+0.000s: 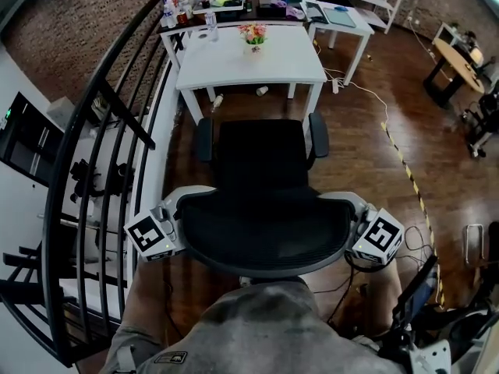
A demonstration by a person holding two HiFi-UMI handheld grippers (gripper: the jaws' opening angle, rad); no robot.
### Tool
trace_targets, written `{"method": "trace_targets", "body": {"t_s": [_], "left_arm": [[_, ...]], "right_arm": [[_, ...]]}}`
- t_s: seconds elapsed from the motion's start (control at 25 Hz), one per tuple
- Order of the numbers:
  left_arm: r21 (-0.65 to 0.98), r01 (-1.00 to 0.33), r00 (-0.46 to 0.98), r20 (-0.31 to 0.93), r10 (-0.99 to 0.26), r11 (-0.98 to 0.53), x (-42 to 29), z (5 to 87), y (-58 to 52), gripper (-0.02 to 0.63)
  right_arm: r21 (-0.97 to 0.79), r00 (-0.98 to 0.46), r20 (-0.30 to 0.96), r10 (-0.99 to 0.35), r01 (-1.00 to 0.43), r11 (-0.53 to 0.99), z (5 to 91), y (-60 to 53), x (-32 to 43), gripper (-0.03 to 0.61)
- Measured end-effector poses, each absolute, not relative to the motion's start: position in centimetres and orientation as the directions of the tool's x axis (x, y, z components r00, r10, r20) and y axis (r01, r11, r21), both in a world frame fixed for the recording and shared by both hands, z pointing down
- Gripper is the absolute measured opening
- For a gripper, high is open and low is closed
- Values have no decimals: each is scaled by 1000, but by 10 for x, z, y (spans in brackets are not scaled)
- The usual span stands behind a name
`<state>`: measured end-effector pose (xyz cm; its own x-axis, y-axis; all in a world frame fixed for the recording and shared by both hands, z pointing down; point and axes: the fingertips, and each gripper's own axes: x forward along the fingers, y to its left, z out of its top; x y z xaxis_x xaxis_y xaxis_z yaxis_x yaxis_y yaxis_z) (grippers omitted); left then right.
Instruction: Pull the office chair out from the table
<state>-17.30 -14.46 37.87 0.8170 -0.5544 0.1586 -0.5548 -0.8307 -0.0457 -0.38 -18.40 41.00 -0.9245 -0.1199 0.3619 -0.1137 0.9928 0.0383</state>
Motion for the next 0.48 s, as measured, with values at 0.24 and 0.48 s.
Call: {"method": "trace_targets", "body": {"t_s": [0.24,0.48], "left_arm": [[-44,-523,840,144,-523,-851,-158,379,-106,224],[-23,-517,846,139,-515,-856,-140,378,-76,224]], "right_arm": [[17,-924,364,-118,-120,993,410,-147,10,175],[8,-924,367,-107,-112,994,413,-112,26,172]]}}
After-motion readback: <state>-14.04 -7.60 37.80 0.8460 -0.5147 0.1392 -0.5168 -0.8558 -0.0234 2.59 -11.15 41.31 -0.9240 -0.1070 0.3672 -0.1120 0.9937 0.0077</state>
